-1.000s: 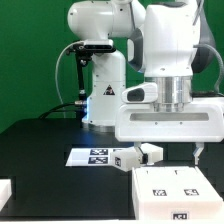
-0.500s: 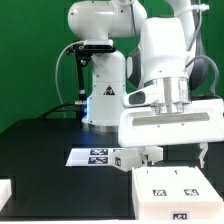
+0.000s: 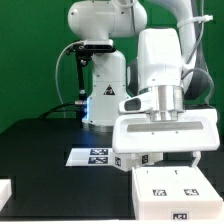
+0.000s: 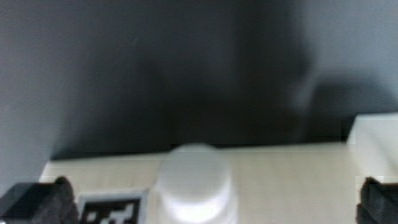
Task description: Assemble cabinet
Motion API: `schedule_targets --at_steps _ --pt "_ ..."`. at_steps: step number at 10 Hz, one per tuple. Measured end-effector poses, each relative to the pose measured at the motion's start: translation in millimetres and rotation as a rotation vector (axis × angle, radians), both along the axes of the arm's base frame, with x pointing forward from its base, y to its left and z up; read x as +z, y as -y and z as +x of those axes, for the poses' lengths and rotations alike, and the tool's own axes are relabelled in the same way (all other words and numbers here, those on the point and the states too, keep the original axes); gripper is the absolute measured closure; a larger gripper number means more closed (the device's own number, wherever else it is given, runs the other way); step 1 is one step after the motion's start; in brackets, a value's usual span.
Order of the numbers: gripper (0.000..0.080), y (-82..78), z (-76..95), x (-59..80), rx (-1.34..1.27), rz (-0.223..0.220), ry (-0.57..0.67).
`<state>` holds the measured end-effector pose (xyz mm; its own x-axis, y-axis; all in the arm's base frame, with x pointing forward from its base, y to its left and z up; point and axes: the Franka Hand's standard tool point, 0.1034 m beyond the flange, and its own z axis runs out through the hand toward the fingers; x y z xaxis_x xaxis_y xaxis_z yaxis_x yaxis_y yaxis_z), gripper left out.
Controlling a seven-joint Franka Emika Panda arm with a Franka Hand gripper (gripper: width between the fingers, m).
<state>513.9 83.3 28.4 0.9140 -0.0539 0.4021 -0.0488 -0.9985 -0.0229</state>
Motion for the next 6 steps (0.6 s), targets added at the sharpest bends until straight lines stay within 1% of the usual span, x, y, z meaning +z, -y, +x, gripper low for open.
schedule_targets --at_steps 1,4,6 --pt "0.0004 -0.3 0.8 2.2 0.002 0.001 -0.001" --pt "0.0004 0.2 0.1 0.8 0.013 -0.005 -0.003" --pt "0.0004 9.3 1.9 0.8 0.031 -0.021 -0.003"
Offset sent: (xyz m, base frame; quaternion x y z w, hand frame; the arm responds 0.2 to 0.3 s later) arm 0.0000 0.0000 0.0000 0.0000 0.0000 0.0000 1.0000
